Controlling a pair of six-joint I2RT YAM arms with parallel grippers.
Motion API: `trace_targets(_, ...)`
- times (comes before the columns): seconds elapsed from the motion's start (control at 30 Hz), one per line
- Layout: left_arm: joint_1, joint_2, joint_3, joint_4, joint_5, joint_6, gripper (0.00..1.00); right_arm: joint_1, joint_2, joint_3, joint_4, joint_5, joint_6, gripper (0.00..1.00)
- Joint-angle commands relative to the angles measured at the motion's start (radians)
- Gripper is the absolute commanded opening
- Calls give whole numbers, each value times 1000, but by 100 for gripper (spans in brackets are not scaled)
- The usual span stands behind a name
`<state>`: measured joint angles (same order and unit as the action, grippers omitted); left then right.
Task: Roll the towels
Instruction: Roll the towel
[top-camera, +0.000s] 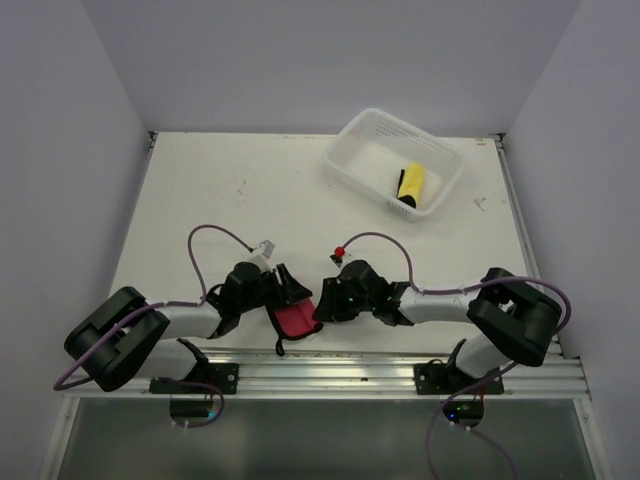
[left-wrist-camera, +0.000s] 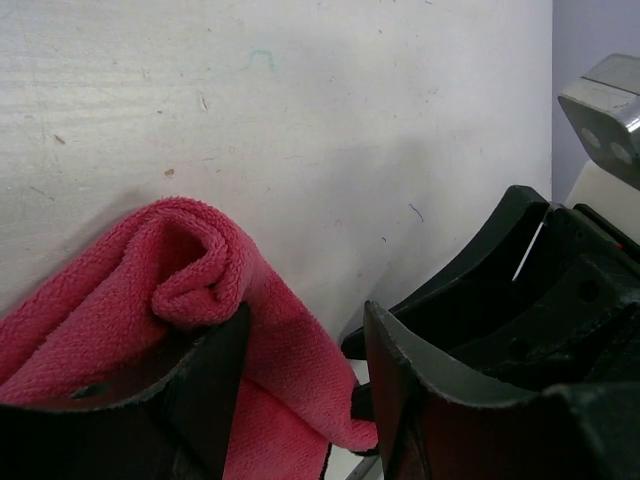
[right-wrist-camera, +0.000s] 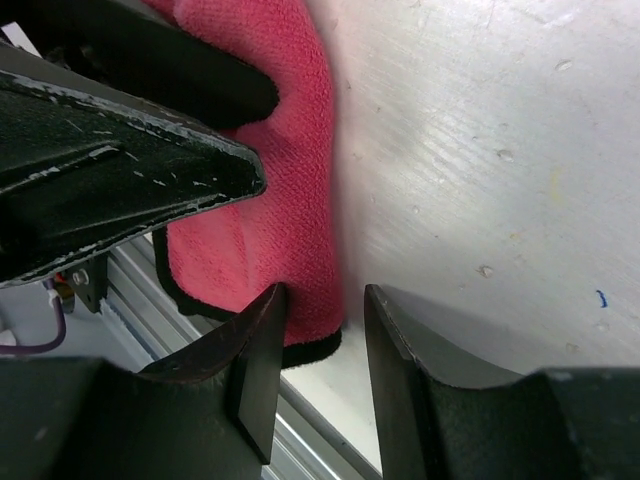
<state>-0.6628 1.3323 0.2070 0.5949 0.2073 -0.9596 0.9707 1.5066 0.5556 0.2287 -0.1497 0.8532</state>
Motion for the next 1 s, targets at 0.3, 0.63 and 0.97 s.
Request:
trace_targets(0.3, -9, 4, -86, -147, -88, -16, 55, 66, 76, 26, 40, 27, 30, 12)
trace_targets(0.63, -9, -117, 63, -312, -124, -22, 57, 80, -52, 113, -226, 237, -173, 0)
trace_targets(0.97, 49, -182, 359, -560, -152, 53, 58, 218, -57, 202, -410, 545, -310, 0)
